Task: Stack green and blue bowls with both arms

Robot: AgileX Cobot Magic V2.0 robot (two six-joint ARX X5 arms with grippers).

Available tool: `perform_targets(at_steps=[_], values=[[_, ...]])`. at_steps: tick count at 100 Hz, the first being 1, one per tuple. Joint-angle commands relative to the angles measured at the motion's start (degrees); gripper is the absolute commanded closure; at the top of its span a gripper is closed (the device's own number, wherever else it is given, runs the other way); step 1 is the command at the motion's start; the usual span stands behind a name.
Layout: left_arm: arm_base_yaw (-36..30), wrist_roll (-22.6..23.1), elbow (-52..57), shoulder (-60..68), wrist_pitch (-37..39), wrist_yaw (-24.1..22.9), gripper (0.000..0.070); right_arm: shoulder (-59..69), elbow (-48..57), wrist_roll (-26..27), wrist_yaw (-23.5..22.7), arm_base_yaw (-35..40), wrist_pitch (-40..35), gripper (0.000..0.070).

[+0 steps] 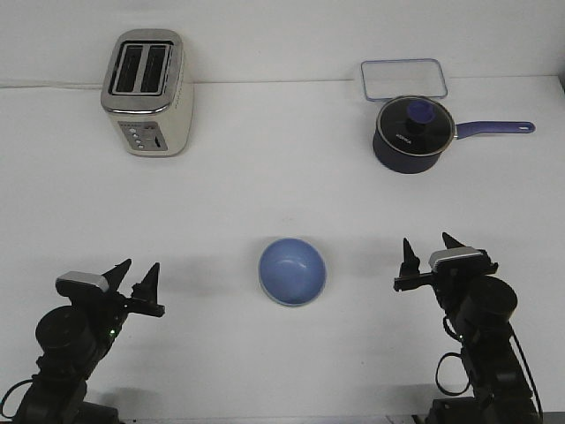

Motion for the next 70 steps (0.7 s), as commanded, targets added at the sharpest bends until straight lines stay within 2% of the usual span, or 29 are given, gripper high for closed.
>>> perform_targets(at_steps=[1, 4, 17, 23, 70], values=[[0.0, -0.11, 0.7, -0.2, 0.48, -0.33, 0.0342, 0.26, 0.57, 0.37, 0.0, 0.07, 0.59, 0.0234], [0.0, -0.11, 0.7, -0.2, 0.44, -0.33, 0.0389, 0.26, 0.57, 0.37, 0.0, 0.07, 0.57, 0.0289], [0.0, -0.13, 0.7, -0.2, 0.15, -0.31, 0.0694, 0.26, 0.57, 0.37, -0.02, 0.07, 0.55, 0.0592], [0.0, -0.13, 0.7, -0.2, 0.31, -0.31, 0.0691, 0.26, 0.57, 0.37, -0.02, 0.07, 0.57, 0.0694], [0.0, -0.13, 0.72, -0.26, 0.55, -0.31, 0.0688, 0.26, 0.57, 0.37, -0.04, 0.07, 2.47, 0.0699]])
